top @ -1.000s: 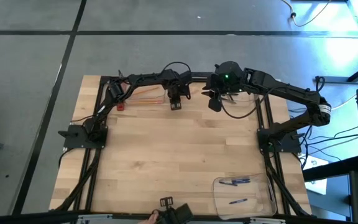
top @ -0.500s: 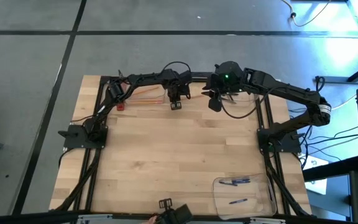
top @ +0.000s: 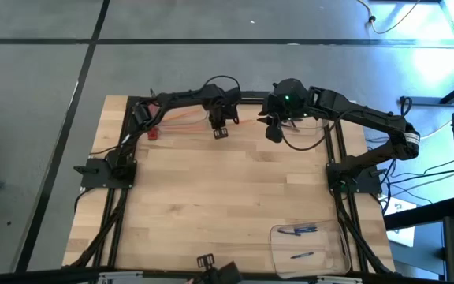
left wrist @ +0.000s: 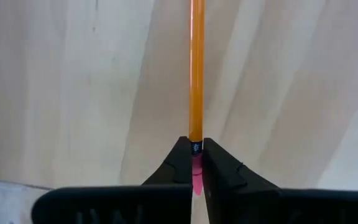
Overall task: Sort crayons/erasers/pens/pencils in bins
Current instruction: Put the yellow pencil into the top left transparent bin
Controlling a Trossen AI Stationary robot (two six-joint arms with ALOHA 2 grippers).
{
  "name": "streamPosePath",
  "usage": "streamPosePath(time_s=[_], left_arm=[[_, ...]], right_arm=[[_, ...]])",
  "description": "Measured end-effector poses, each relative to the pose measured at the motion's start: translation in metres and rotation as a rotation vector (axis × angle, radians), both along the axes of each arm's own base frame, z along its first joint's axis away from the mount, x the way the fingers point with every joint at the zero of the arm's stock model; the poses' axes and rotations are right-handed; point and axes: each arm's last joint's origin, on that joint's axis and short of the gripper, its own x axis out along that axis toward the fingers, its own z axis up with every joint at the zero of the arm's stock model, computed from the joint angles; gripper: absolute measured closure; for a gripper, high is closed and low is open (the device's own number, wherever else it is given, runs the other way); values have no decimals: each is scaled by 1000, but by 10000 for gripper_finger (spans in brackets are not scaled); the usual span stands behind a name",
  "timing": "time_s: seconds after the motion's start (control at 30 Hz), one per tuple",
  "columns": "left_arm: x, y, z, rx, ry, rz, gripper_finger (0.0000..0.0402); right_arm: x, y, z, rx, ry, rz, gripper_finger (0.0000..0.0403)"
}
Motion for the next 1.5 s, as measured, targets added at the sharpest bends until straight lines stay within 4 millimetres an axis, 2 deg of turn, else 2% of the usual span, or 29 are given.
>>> streamPosePath(time_s=[0.23, 0.6, 0.77, 0.87, 1.03, 1.23, 1.4, 1.5], left_arm=[[-2, -4, 31, 43, -82, -3, 399], [1, -6, 36, 61, -116, -7, 399], [-4, -8, 50, 71, -135, 18, 399], [-9, -10, 67, 91, -168, 23, 399], [-24, -14, 100, 156, -196, 46, 399], [-57, -17, 142, 219, -202, 151, 399], [-85, -17, 166, 280, -158, 219, 399], [-101, -13, 173, 280, -129, 275, 399]], right_arm=[[0, 0, 0, 0, 3, 1, 308], [0, 0, 0, 0, 3, 2, 308], [0, 0, 0, 0, 3, 2, 308], [0, 0, 0, 0, 3, 2, 308], [0, 0, 0, -1, 3, 2, 308], [0, 0, 0, -1, 2, 2, 308], [0, 0, 0, -1, 2, 2, 308], [0, 0, 0, -1, 2, 3, 308]])
